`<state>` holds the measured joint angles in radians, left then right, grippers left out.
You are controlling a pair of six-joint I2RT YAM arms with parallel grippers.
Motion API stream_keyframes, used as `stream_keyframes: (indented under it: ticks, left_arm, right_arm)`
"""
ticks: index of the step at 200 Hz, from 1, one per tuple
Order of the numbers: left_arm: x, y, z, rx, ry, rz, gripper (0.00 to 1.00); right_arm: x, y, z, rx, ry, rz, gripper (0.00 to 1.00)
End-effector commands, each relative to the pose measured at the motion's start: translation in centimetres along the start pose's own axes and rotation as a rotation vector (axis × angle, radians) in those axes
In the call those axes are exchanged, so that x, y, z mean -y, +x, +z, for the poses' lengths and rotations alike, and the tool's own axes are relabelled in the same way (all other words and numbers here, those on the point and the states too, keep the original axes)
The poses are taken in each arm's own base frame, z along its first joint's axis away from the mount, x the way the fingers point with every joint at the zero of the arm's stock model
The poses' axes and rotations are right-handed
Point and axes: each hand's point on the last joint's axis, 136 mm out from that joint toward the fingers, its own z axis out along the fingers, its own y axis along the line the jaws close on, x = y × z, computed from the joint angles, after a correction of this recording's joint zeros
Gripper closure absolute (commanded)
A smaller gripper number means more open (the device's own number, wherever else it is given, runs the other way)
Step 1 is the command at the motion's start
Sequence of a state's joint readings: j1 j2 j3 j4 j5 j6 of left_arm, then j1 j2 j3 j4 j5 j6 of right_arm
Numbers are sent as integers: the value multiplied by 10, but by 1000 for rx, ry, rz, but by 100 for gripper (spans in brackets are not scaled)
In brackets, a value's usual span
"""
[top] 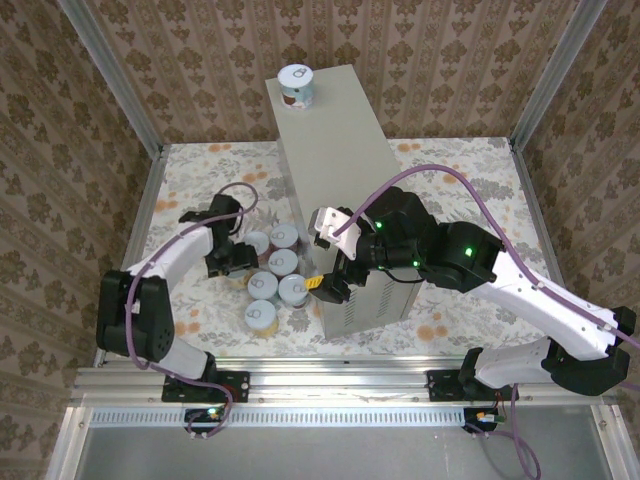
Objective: Place and organize the canned foods onto the counter
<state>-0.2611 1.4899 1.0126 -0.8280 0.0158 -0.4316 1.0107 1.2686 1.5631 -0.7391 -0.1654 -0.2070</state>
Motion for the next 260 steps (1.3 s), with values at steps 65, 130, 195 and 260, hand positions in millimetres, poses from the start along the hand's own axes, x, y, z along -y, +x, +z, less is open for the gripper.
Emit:
stream_keyframes:
  ticks: [65, 130, 195, 260]
  left_arm:
    - [43, -6, -186, 333, 514, 142, 100]
    - [121, 39, -323, 418, 1137, 398, 100]
    - [153, 101, -388, 363, 1541, 704, 100]
    - [162, 140, -407, 345, 1667, 896, 100]
  right_arm:
    - [-17, -13, -4, 107, -92, -57, 0]
    - [-31, -29, -15, 236, -156, -120, 0]
    - [-36, -42, -44, 336, -172, -149, 0]
    - [-28, -56, -57, 391, -134, -113, 0]
